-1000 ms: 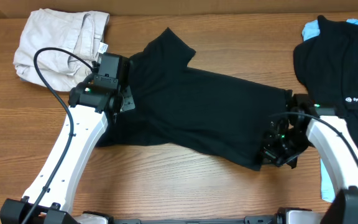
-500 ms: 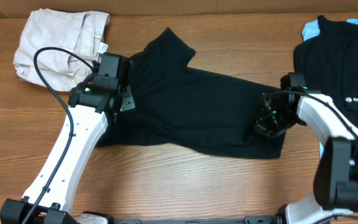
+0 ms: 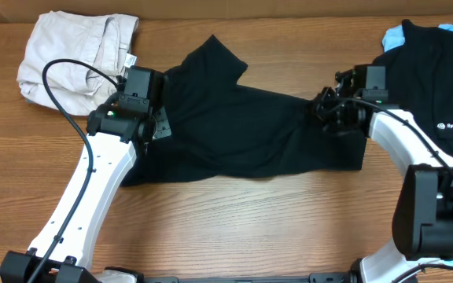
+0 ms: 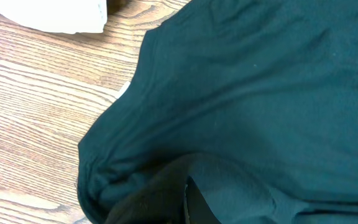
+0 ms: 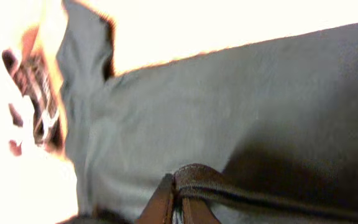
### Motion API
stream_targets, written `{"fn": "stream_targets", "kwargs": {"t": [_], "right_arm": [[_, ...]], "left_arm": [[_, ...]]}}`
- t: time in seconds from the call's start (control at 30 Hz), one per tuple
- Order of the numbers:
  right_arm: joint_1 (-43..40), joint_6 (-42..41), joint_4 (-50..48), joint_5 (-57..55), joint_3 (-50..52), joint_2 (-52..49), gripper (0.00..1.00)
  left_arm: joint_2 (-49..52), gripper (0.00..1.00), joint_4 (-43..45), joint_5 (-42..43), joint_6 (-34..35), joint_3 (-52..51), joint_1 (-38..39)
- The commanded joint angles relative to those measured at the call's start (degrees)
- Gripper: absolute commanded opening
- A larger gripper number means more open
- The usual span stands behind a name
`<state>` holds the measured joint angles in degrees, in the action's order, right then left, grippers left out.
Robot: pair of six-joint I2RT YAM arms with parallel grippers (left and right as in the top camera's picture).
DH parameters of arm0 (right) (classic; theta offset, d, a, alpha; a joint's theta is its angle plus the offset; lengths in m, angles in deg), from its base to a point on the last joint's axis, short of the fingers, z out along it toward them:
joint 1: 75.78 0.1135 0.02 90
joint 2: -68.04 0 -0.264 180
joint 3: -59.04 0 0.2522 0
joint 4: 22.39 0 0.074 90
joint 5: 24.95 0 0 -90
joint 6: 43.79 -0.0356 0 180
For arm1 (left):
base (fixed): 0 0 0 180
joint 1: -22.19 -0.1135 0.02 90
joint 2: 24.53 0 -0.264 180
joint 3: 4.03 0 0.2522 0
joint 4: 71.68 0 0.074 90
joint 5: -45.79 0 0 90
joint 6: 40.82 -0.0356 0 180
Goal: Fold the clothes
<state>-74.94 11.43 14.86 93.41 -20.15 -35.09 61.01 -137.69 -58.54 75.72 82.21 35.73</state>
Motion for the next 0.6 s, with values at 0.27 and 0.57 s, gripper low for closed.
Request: {"fn": "stream_targets", "kwargs": {"t": [0.27,0.57], "right_arm": [[2.32,-4.15,5.79,-11.41,-0.96,0.76,0.52],[3.76,-4.07,3.06,-13.81,0.61,0.48,0.35]], "left_arm": [[0.72,0.04,0.61,0.42,-1.09,1.16,0.35],[0.72,0.04,0.50,0.46,-1.07,1.16,0.37]]}}
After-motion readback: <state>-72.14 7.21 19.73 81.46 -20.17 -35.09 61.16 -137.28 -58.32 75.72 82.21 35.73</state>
